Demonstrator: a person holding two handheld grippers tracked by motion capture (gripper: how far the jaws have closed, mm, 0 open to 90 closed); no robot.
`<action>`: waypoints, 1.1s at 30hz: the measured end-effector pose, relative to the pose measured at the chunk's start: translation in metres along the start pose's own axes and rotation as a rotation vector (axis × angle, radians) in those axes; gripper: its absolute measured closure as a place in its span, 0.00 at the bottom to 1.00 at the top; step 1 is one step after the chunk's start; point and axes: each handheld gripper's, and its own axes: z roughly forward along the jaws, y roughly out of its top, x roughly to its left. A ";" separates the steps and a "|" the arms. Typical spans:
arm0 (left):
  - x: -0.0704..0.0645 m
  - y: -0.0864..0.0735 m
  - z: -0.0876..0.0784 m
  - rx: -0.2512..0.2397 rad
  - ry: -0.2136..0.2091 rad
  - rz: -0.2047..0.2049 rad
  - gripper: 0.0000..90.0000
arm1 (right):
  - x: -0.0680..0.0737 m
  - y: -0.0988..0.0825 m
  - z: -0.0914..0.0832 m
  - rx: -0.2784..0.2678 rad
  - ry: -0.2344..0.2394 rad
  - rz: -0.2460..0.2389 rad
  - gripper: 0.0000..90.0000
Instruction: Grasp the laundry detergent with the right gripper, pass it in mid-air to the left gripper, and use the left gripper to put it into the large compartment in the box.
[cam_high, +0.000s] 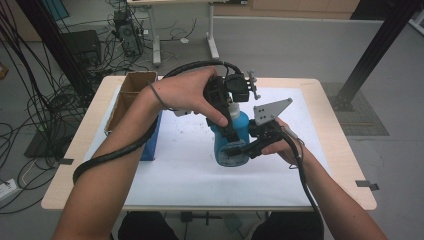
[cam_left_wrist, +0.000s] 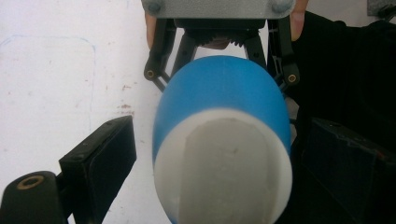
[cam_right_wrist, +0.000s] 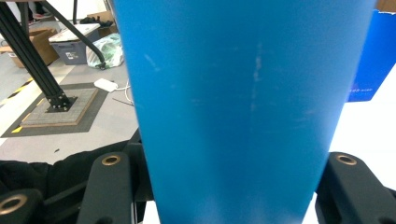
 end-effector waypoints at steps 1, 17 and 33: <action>0.000 0.000 0.000 0.003 0.000 0.006 0.11 | 0.000 0.000 0.000 0.000 -0.001 -0.002 0.48; 0.000 0.000 0.001 0.000 -0.003 0.002 0.11 | -0.001 0.000 0.001 0.004 0.003 -0.001 0.48; -0.001 -0.001 -0.001 -0.004 0.000 0.005 0.11 | 0.000 0.000 0.000 0.004 0.001 -0.004 0.48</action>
